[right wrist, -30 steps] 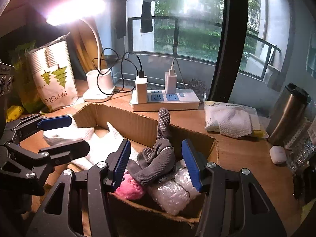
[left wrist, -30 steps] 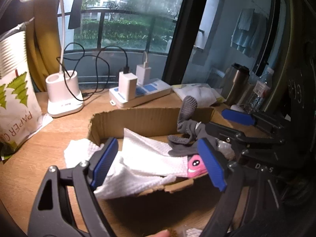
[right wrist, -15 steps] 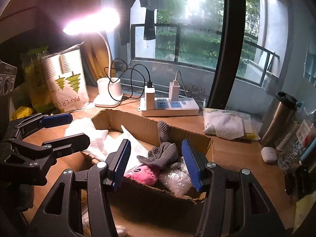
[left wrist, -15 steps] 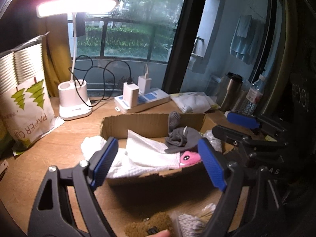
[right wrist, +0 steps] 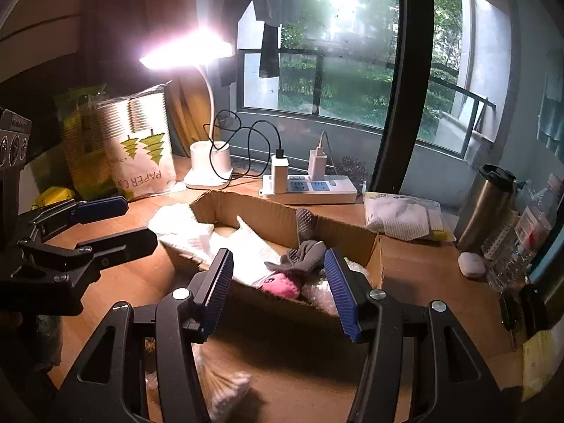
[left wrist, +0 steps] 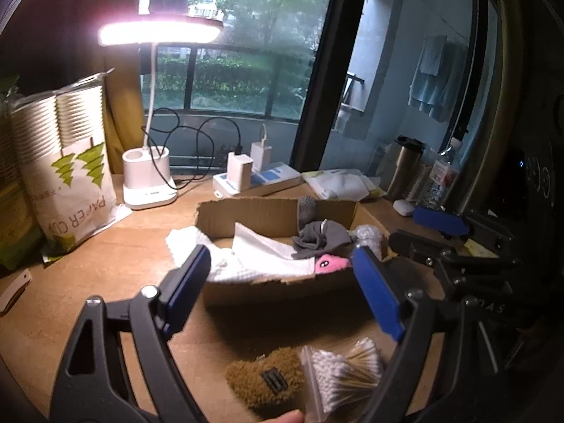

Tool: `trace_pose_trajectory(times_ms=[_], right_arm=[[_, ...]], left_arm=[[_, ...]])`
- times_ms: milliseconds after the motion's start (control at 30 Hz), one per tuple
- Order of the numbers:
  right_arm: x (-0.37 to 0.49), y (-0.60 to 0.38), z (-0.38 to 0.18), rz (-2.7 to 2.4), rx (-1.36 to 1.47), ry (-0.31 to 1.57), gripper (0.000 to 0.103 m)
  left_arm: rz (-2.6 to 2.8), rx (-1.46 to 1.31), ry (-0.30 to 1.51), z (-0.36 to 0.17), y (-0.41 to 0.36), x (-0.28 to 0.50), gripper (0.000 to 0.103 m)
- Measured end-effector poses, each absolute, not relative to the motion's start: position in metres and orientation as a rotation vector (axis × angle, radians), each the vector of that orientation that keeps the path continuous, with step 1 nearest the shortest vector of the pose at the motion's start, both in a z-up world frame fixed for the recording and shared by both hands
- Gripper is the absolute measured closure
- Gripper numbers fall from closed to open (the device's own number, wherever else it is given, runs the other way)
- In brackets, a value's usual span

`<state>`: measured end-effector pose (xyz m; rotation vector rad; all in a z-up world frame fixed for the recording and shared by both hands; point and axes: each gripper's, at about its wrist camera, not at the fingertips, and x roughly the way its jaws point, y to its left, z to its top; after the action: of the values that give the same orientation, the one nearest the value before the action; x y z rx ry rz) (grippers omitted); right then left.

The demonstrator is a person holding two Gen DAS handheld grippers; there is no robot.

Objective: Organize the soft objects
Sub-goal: 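Open both grippers and withdraw them from the box toward the remaining items, then close the left gripper on the brown fuzzy pouch while the right grasps the cotton swab bag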

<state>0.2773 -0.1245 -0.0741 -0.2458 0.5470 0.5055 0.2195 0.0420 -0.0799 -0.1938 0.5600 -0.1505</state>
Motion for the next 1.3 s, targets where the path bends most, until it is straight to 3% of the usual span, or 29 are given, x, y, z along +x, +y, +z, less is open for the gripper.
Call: trace_pose_trajectory(times_ms=[233, 867, 933, 1300], right_arm=[[0.254, -0.123, -0.080, 0.513, -0.248, 0.557, 0.039], [0.229, -0.112, -0.120, 0.532, -0.244, 0.647, 0.037], [0.228, -0.111, -0.123, 0.535, -0.242, 0.655, 0.028], [0.227, -0.105, -0.147, 0.550, -0.246, 0.718, 0.027]], left_arm=[[-0.148, -0.204, 0.570, -0.088, 0.046, 0.201, 0.019], [-0.129, -0.232, 0.621, -0.122, 0.058, 0.171, 0.019], [-0.128, -0.235, 0.626, -0.125, 0.059, 0.169, 0.019], [-0.109, -0.255, 0.668, -0.145, 0.066, 0.163, 0.019]])
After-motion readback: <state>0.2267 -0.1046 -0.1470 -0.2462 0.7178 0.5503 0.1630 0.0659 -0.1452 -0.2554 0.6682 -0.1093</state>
